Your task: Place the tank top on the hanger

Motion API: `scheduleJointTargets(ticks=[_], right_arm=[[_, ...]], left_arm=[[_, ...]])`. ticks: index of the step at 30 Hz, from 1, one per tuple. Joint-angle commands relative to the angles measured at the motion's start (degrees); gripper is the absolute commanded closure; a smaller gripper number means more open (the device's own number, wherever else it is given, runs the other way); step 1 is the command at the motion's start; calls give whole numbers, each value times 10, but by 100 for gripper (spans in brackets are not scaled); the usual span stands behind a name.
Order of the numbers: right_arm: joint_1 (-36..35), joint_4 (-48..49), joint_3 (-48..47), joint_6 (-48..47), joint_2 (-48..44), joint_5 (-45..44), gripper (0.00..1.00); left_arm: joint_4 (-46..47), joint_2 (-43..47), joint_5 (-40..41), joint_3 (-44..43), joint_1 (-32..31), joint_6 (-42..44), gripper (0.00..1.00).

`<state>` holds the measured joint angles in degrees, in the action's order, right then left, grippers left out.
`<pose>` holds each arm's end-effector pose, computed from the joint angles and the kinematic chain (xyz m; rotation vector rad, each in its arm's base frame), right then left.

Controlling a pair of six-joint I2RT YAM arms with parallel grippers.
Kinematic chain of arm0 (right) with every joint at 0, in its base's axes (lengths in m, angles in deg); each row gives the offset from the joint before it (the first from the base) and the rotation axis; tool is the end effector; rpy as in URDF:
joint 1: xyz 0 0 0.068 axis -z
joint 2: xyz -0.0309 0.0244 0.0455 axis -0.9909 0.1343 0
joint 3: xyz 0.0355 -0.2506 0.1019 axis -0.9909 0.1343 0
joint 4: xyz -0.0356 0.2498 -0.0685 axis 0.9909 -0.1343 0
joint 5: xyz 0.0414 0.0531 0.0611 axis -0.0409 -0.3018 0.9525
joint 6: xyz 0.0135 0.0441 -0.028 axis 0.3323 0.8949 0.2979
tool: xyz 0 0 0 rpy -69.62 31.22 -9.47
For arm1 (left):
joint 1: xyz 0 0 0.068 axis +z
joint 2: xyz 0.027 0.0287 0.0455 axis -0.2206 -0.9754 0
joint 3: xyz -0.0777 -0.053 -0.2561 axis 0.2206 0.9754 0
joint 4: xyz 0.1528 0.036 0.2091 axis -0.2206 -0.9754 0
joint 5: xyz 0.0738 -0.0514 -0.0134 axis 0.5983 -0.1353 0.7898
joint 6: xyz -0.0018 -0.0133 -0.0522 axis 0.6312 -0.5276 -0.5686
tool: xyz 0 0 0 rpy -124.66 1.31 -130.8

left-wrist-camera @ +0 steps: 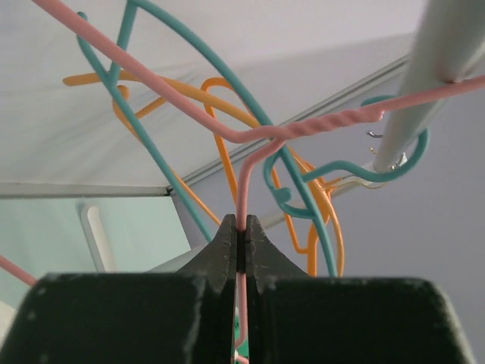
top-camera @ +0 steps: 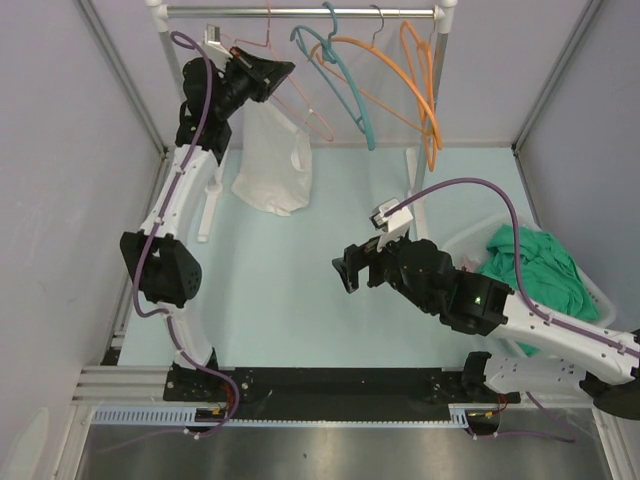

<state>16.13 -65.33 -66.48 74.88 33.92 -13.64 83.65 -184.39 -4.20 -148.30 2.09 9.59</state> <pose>0.1026 0.1938 0.3793 -0.5143 1.7721 0.5793 0.4345 -0.0977 0.4677 -0.2857 1.5419 -1.3518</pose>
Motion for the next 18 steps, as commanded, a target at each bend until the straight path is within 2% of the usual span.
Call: scheduleJointTargets(ticks=[1,4,14,15,17,18], right_arm=[[2,3,3,15,-14,-16,0],[2,1,5,16,-15,-17,0],[4,1,9,17,-12,-18,0],[3,0,7,17,-12,-18,0],[4,0,7,17,-12,-19,0],[4,-2,7,16,-11,-20,0]], left_arm=[[27,-7,-21,-24,7,-41,100],[38,-6,-25,-5,7,-46,100],[94,56,-21,138,7,-39,99],[94,60,-20,139,7,-30,86],[87,73,-20,140,7,-20,66],[84,79,-17,142,7,-6,47]])
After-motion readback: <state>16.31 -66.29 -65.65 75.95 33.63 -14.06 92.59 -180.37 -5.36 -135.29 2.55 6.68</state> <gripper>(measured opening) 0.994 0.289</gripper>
